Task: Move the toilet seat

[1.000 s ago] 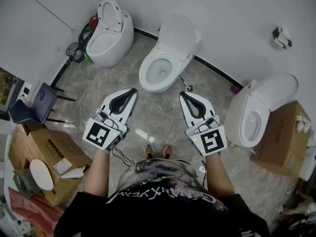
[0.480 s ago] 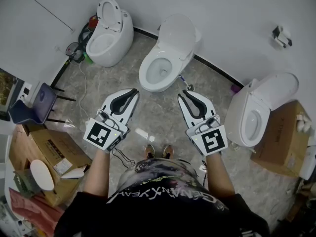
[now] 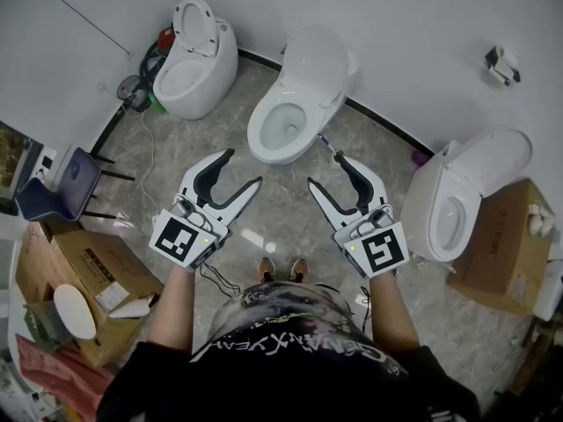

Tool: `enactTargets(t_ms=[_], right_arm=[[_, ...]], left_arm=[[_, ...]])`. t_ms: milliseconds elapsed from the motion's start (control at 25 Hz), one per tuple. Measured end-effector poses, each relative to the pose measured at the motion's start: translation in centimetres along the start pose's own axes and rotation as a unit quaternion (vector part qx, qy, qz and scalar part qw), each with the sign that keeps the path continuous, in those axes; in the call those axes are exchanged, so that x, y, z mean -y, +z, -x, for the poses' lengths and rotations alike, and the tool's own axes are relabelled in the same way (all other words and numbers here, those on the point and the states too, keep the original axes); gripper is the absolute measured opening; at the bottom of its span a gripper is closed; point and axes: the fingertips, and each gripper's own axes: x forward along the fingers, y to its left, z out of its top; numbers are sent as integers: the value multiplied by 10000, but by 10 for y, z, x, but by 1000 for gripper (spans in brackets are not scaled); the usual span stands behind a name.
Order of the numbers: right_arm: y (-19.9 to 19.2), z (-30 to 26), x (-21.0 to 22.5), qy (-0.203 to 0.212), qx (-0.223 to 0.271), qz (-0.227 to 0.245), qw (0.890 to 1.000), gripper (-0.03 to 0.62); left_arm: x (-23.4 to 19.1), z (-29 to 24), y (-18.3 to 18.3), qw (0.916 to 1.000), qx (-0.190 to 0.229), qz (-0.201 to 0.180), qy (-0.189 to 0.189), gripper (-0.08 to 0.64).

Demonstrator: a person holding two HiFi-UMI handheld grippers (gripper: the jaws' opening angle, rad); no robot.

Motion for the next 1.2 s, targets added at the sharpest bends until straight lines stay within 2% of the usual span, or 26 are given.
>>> enactTargets(t_ms=[160, 320, 480, 680, 1080, 1200], right_arm=[[-2, 1, -1, 65, -65, -20, 10000, 338], [-3, 2, -2, 70, 15, 40, 10000, 469], [-6, 5, -5, 119, -208, 10, 9997, 584], [-8, 7, -3, 101, -68, 64, 9999, 586], [-9, 16, 0, 98, -73, 56, 9999, 586], [-11, 22, -1, 137, -217, 86, 9996, 586]], left_arm=[[4, -2, 0, 9999, -21, -72, -71, 361], [8, 0, -1, 9998, -40, -142, -109, 414], [14, 3, -5, 9983, -180, -499, -226, 488], [13, 3, -7, 9984, -249, -483, -173, 540], [20, 2, -6, 9987, -248, -447, -60, 540], [25, 4, -5, 9988, -243, -424, -26, 540]])
